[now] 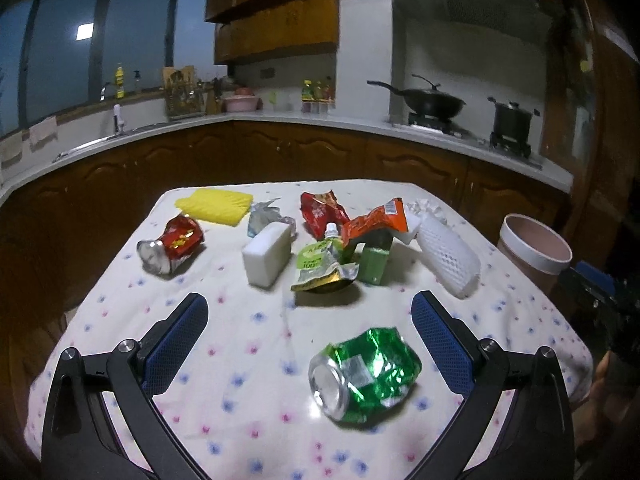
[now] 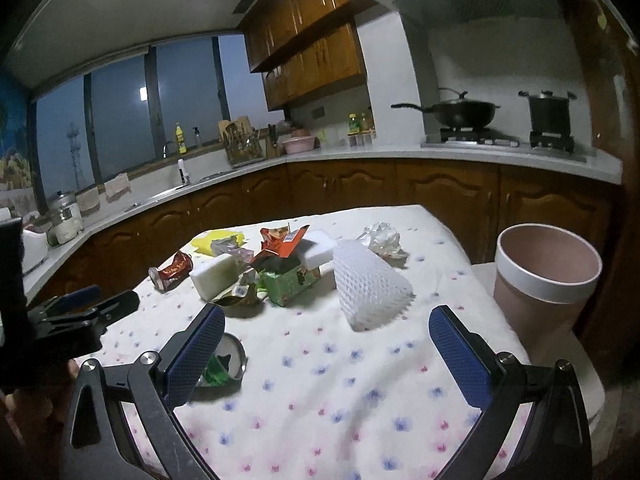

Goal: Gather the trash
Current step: 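Grasp the orange snack bag with the left tool while the right tool grasps the white foam net sleeve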

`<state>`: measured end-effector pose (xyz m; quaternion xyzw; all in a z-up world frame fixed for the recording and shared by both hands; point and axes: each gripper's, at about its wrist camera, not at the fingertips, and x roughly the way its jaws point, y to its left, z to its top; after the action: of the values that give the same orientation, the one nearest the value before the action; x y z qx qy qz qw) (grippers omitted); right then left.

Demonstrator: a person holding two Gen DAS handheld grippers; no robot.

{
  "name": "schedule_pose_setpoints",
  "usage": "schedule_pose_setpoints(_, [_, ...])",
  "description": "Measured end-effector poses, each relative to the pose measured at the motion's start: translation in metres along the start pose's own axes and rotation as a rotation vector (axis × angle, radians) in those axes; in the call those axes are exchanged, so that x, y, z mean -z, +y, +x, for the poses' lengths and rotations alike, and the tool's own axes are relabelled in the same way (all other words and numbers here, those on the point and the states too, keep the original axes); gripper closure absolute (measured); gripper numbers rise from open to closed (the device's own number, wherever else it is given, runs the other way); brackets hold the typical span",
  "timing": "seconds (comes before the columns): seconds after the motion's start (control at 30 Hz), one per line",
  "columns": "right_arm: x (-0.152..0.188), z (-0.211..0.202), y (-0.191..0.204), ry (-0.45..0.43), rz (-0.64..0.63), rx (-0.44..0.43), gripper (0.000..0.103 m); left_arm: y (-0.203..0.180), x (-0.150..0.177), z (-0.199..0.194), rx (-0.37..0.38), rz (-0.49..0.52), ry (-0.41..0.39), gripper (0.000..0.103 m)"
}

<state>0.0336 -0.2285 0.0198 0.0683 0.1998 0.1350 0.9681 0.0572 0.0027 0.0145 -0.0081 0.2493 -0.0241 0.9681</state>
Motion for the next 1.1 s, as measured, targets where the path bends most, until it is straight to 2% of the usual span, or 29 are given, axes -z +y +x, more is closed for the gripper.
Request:
schedule_pose_setpoints(0.17, [-0.014,0.021,-0.013,0.058,0.035,-0.016,0.000,-0.010,-0.020,0.024,0.045,0.035,0.055,0.000])
schedule_pose_setpoints(0.33, [-0.030,0.042,-0.022,0.103,0.039,-0.002,0.001,-0.011,-0.039,0.048,0.085,0.011,0.108,0.000])
schedule_pose_setpoints(0.5, [-0.041,0.066,-0.030,0.165,0.053,-0.029,0.002,-0.017,-0.059,0.078,0.141,0.003,0.168,0.000])
schedule_pose_setpoints(0.67, [-0.049,0.096,-0.036,0.237,0.039,-0.035,0.006,-0.031,-0.073,0.110,0.156,0.038,0.215,0.000])
schedule_pose_setpoints(0.8, [-0.054,0.120,-0.043,0.278,0.043,-0.030,0.013,-0.041,-0.084,0.132,0.198,0.043,0.253,0.004])
schedule_pose_setpoints(0.87, [-0.055,0.129,-0.047,0.291,0.040,-0.028,0.015,-0.045,-0.089,0.141,0.188,0.061,0.258,0.006])
schedule_pose_setpoints(0.97, [-0.055,0.147,-0.052,0.329,0.043,-0.022,0.018,-0.048,-0.090,0.158,0.191,0.072,0.293,0.016])
schedule_pose_setpoints(1.07, [-0.051,0.164,-0.059,0.370,0.050,-0.018,0.022,-0.046,-0.086,0.178,0.216,0.056,0.354,0.035])
schedule_pose_setpoints(1.1, [-0.049,0.168,-0.060,0.378,0.052,-0.019,0.024,-0.046,-0.085,0.183,0.227,0.052,0.370,0.045])
